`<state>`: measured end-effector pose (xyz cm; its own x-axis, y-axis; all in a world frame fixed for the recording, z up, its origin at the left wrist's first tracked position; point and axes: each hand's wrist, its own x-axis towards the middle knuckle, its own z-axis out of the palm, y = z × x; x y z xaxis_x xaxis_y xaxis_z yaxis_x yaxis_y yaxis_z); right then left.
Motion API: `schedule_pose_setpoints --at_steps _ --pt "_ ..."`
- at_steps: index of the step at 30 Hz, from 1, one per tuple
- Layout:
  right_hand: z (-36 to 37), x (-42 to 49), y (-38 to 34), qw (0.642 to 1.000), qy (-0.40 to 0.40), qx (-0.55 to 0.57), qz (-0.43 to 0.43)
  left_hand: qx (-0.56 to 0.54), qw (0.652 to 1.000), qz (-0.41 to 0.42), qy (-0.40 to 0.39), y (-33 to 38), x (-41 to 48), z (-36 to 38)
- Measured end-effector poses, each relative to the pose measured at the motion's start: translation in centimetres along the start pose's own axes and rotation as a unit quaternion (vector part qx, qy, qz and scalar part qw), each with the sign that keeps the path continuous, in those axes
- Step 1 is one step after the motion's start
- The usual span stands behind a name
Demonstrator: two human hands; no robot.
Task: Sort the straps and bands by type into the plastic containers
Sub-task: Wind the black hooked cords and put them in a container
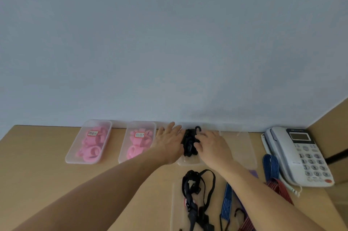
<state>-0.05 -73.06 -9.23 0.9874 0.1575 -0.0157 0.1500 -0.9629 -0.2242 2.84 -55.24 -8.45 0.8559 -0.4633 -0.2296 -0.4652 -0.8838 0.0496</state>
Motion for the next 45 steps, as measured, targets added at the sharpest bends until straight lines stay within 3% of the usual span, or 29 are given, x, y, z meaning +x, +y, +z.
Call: schedule_pose_setpoints --at_steps 4,16,24,28,30,33,35,37,41,43,45 --pt "0.5 -4.3 -2.4 0.994 -0.067 0.06 0.061 -0.039 0.998 0.047 0.009 0.1 -3.5 0.2" --pt "4.1 -14.0 -8.9 0.951 -0.176 0.071 0.245 -0.136 0.982 0.081 -0.107 0.1 -10.6 3.1" --pt "-1.9 -12.8 -7.8 0.925 -0.093 0.225 0.292 -0.278 0.942 0.041 -0.185 0.8 -11.4 -1.4" --pt "-5.8 -12.3 -8.2 0.871 -0.033 0.413 0.266 -0.44 0.86 0.048 -0.253 3.6 -12.1 -3.8" --pt "-8.1 -11.9 -8.5 0.863 -0.011 0.456 0.218 -0.472 0.853 0.067 -0.215 4.2 -12.4 -5.8" --pt "-11.1 -11.3 -8.6 0.884 0.067 0.437 0.151 -0.489 0.854 0.068 -0.162 4.1 -13.0 -9.7" --pt "-12.5 -11.2 -8.3 0.876 0.097 0.458 0.114 -0.535 0.824 0.075 -0.172 3.7 -13.8 -12.4" --pt "-13.6 -11.4 -8.4 0.85 0.063 0.518 0.069 -0.58 0.793 0.092 -0.16 3.3 -14.7 -14.8" --pt "-14.9 -12.0 -9.8 0.812 0.018 0.584 0.007 -0.597 0.8 0.056 0.025 3.2 -15.7 -17.6" --pt "-15.6 -12.1 -10.8 0.809 0.055 0.585 0.006 -0.572 0.811 0.022 0.122 3.5 -15.9 -17.9" --pt "-16.2 -12.0 -12.3 0.809 0.099 0.58 -0.003 -0.573 0.799 -0.005 0.18 3.8 -15.9 -17.9"
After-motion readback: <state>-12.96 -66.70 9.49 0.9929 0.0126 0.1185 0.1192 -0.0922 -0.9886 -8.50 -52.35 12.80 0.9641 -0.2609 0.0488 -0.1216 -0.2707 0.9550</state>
